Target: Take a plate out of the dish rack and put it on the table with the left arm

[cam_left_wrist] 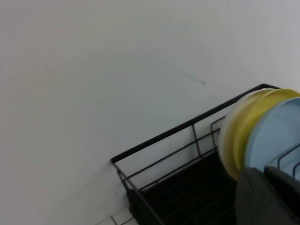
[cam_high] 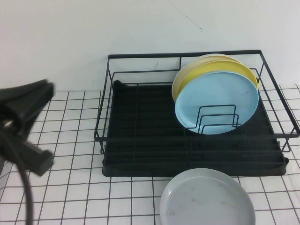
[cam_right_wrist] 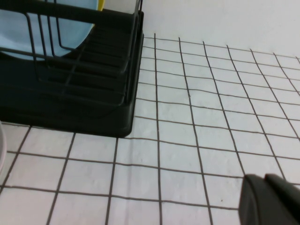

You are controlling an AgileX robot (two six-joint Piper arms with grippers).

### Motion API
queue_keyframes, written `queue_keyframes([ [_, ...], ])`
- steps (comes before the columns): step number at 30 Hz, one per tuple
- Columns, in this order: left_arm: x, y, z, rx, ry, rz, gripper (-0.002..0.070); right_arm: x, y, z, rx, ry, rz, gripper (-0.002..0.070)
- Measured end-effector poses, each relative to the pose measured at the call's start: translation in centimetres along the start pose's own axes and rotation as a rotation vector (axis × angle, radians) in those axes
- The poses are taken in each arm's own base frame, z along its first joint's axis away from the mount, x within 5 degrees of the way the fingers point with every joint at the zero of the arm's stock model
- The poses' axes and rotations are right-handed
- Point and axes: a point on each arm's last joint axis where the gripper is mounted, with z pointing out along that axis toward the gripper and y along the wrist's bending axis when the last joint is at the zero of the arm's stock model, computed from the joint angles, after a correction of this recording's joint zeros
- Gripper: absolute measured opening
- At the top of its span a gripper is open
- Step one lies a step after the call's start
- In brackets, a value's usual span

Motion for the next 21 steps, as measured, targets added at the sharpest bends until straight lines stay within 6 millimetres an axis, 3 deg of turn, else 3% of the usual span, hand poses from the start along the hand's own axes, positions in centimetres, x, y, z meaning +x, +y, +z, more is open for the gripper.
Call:
queue_keyframes([
  [6,2.5,0.8,-2.4,-0.111,-0.014,0.045,-0.0002,0.0,0.0,0.0,0.0,0.0,0.0,-0.0003],
  [11,6.6,0.7,-4.0,-0.176,0.019,0.083,-0.0002,0.0,0.0,0.0,0.0,0.0,0.0,-0.0003],
  [16,11.1,0.2,-7.1,-0.268,-0.004,0.073,-0.0002,0.0,0.0,0.0,0.0,0.0,0.0,-0.0003],
  [21,13.7,-0.3,-8.8,-0.329,-0.082,0.076,-0.0002,0.0,0.0,0.0,0.0,0.0,0.0,-0.0003],
])
